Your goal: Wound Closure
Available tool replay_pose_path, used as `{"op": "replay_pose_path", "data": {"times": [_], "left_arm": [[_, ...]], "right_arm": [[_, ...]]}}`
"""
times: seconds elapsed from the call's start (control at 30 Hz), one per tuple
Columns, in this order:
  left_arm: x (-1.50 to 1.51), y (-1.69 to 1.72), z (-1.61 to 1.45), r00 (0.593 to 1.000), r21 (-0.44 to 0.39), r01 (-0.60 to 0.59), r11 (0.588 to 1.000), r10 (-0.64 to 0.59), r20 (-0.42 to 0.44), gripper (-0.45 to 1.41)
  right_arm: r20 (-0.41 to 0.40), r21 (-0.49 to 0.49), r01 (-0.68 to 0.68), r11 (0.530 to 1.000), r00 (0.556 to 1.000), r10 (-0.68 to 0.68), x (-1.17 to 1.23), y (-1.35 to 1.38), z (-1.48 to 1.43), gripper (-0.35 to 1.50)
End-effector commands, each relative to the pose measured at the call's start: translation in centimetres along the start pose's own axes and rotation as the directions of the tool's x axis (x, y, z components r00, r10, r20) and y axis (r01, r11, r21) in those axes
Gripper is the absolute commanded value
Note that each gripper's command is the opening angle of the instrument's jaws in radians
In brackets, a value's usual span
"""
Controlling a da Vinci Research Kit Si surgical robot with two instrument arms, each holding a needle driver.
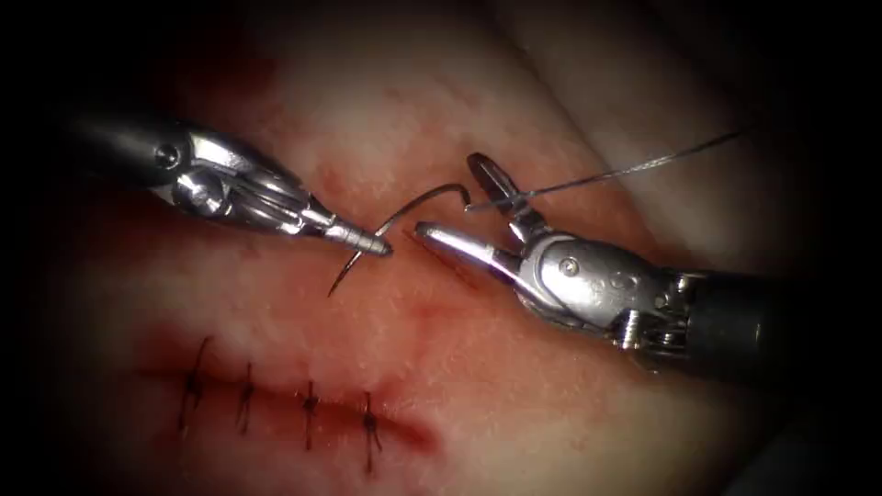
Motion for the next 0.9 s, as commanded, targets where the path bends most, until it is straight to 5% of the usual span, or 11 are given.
{"op": "replay_pose_path", "data": {"times": [0.03, 0.37, 0.47, 0.5, 0.6, 0.9], "left_arm": [[-0.01, -0.04, 0.06, 1.0, 0.0, 0.0, 1.0, 0.0, 0.003, -0.35], [-0.09, -0.08, 0.13, 1.0, 0.0, 0.005, 1.0, -0.005, 0.013, -0.35], [-0.12, -0.09, 0.17, 1.0, 0.0, 0.002, 1.0, -0.002, 0.019, -0.35], [-0.13, -0.09, 0.17, 1.0, 0.0, 0.008, 1.0, -0.008, 0.019, -0.35], [-0.13, -0.07, 0.18, 1.0, -0.004, 0.008, 1.0, -0.008, 0.02, -0.35], [-0.14, -0.02, 0.22, 1.0, -0.008, 0.01, 1.0, -0.01, 0.021, -0.35]], "right_arm": [[0.001, -0.001, -0.004, 1.0, 1.0, 0.004, -0.06, -0.02, 0.02, 0.86], [-0.016, -0.001, -0.007, 1.0, 1.0, 0.007, -0.04, -0.04, 0.01, 0.68], [-0.016, -0.001, -0.007, 1.0, 1.0, 0.007, -0.04, -0.04, 0.01, 0.34], [-0.019, 0.015, -0.007, 1.0, 1.0, 0.008, -0.04, -0.05, 0.0, 0.02], [0.004, 0.036, 0.009, 0.999, 1.0, -0.01, -0.08, -0.06, -0.02, -0.35], [0.041, 0.077, 0.092, 0.993, 0.995, -0.096, -0.13, -0.05, -0.05, -0.35]]}}
